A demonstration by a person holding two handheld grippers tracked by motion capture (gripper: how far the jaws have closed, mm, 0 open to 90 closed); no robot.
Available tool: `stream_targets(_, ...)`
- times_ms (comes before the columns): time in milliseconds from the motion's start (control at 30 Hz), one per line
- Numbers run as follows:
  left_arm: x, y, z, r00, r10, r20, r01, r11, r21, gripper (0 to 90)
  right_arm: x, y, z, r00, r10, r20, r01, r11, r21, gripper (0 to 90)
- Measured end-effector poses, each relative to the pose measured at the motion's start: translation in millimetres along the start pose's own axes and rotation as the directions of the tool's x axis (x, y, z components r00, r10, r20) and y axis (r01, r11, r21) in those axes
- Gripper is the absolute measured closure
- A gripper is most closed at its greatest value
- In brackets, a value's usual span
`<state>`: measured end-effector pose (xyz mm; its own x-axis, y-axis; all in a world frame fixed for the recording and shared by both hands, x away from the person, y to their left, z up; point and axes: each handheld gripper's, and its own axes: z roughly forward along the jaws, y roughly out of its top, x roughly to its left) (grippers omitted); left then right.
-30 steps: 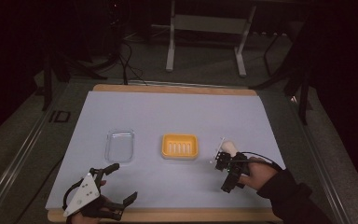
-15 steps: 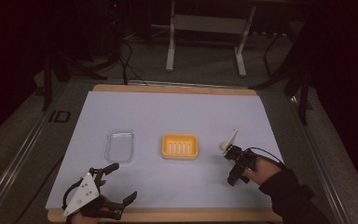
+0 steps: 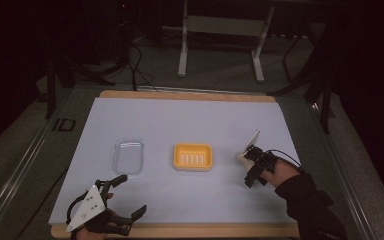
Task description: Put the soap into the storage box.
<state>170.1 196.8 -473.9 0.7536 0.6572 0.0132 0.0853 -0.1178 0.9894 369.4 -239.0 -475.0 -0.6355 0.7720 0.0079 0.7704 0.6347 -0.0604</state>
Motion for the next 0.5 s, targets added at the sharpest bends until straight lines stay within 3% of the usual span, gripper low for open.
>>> stream_targets(233, -0.3, -0.2, 0.1, 1.0, 0.006, 0.001, -0.006, 1.0, 0.003, 1.1, -7.2, 13.1, -2.4, 0.9992, 0.036, 0.016, -0.035, 0.999, -0.03, 13.4)
stream_targets(500, -0.5, -0.2, 0.2, 1.0, 0.006, 0.005, -0.006, 1.0, 0.003, 1.1, -14.0, 16.6, -5.3, 0.9991, 0.041, 0.011, -0.04, 0.995, -0.09, 13.7)
